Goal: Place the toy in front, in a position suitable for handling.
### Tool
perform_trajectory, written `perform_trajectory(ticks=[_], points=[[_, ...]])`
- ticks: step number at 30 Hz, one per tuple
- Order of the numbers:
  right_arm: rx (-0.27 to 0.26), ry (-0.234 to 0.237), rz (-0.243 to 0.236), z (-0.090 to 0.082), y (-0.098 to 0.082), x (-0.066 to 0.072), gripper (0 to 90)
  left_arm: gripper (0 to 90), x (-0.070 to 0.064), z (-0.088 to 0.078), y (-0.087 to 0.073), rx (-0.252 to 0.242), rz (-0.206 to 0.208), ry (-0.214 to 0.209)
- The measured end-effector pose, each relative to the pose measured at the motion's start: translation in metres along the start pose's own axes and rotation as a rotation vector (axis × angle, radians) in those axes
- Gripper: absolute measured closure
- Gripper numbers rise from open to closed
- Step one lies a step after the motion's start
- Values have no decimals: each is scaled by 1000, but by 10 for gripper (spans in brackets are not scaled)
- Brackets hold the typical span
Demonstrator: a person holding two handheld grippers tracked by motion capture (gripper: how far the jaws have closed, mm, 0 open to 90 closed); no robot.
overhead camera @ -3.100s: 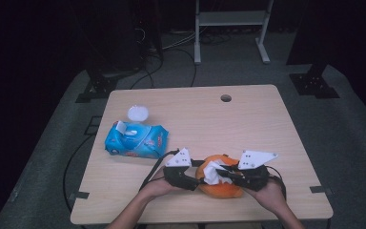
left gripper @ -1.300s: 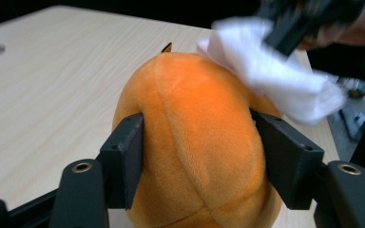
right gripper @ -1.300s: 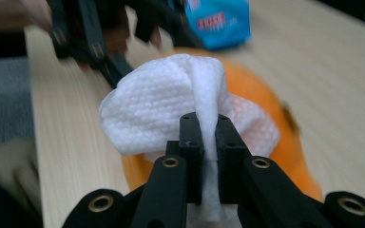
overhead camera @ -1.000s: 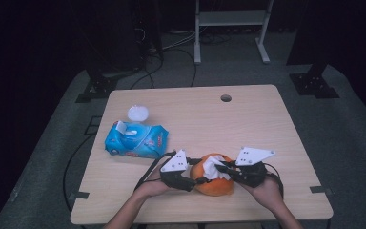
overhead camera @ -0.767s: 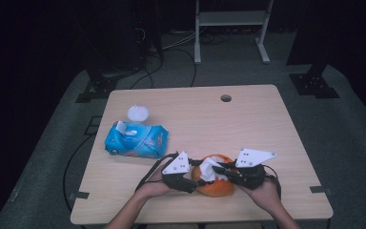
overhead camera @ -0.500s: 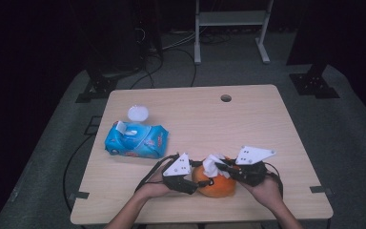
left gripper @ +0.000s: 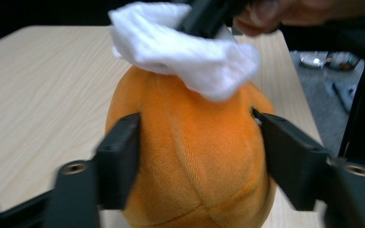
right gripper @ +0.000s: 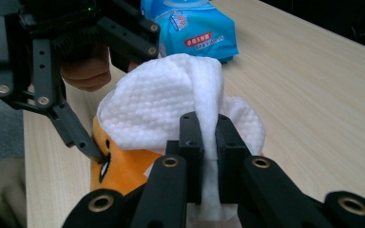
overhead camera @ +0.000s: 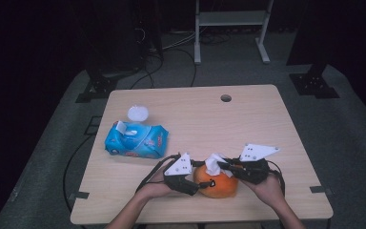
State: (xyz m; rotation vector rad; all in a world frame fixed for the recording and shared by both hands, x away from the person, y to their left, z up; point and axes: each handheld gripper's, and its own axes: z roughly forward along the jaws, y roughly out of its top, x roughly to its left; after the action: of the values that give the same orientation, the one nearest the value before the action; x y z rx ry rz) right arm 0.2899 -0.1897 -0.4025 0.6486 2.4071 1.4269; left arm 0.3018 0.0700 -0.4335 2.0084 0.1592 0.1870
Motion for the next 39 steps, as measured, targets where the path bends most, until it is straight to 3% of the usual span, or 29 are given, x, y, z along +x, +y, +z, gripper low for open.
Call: perform_trajectory(ticks=[3, 7, 9, 11, 16, 22, 24, 28, 32, 35, 39], points=[[24, -4, -5, 4, -2, 3, 836, 205, 1, 2, 4, 13, -38, 6], [24, 6, -40, 7, 4, 15, 837, 180, 2, 5, 3, 17, -80, 8], [28, 12, -75, 11, 6, 22, 837, 232, 3, 5, 1, 26, -73, 6], [41, -17, -109, 11, 8, 25, 836, 315, 5, 2, -2, 23, -82, 8], [35, -32, -49, 0, 1, 7, 837, 364, 13, -4, -11, 34, -116, 18], [32, -63, -10, -14, -10, 1, 836, 369, 17, -5, -18, 28, -141, 15], [27, -68, -39, -13, -7, 7, 836, 370, 18, -5, -19, 31, -144, 17], [42, -33, -86, -9, -4, 15, 834, 369, 23, -11, -26, 31, -175, 14], [70, -49, -72, -13, -11, 4, 837, 368, 26, -11, -26, 33, -194, 21], [56, -48, -28, -19, -17, -2, 836, 368, 27, -11, -27, 33, -196, 21], [45, -19, -79, -15, -13, 8, 835, 362, 29, -13, -29, 40, -207, 21]])
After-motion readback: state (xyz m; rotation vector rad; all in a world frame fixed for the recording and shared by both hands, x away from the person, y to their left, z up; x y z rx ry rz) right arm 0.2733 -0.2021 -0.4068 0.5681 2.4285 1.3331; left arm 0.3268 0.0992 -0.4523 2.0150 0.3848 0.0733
